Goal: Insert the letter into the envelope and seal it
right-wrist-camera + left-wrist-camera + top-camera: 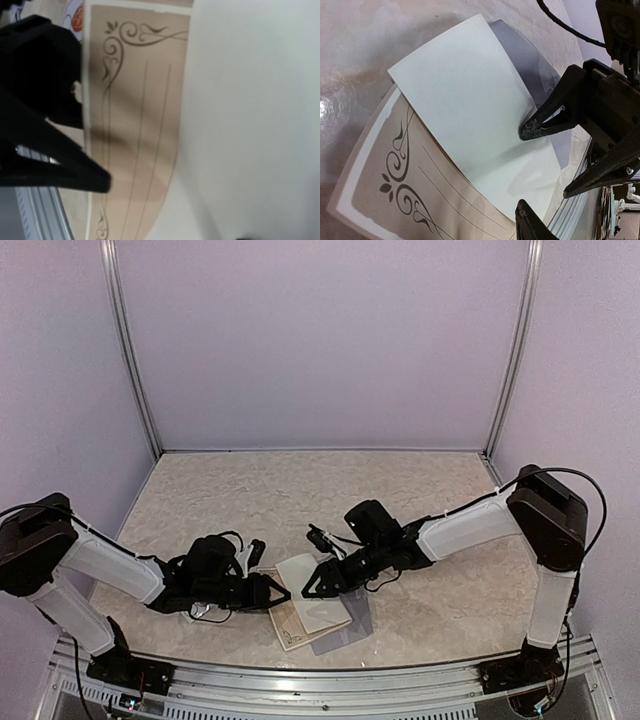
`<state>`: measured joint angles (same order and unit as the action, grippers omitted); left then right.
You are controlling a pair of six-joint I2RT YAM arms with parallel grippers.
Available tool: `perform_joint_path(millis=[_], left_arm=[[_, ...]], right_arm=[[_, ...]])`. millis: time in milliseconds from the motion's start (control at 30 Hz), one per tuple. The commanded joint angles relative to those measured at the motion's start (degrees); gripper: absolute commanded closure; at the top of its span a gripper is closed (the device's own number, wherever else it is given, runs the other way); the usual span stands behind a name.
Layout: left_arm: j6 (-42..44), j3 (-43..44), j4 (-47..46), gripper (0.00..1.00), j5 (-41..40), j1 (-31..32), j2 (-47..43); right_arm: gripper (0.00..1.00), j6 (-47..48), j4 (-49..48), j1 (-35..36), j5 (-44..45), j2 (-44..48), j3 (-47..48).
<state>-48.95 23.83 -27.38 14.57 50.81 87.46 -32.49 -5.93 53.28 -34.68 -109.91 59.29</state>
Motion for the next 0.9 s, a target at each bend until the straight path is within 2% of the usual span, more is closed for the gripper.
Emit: perform_joint_path(millis=[0, 200, 367, 600, 800, 867], left_arm=[[-1.35, 1.11, -3.53, 0.59, 0.91, -0.31, 2.98], [-3.25, 1.97, -4.71, 0.65, -0.12, -0.19, 5.53], [-4.66, 2.64, -6.22, 0.74, -0.72, -0.09, 7.04], [-6.19, 4.03, -7.11, 1.0, -1.39, 0.12, 10.07], [-5.11, 3.98, -6.19, 1.0, -2.25, 0.34, 10.73], [-4.18, 3.45, -4.86, 1.0, -3.11, 0.47, 9.8]], right_arm=[[0.4, -0.98, -1.93, 0.95, -1.47, -1.36, -1.34], [0.41, -2.3, -4.11, 1.27, -2.75, -1.97, -1.81], [0.41, -2.86, -4.93, 1.78, -2.94, -2.67, -2.13], [0.41, -3.45, -6.21, 2.22, -3.29, -2.77, -2.27], [0.41, -3.7, -6.13, 2.36, -2.31, -0.2, -2.9], [0.38, -3.36, -4.6, 2.34, -0.76, 2.33, -2.78]])
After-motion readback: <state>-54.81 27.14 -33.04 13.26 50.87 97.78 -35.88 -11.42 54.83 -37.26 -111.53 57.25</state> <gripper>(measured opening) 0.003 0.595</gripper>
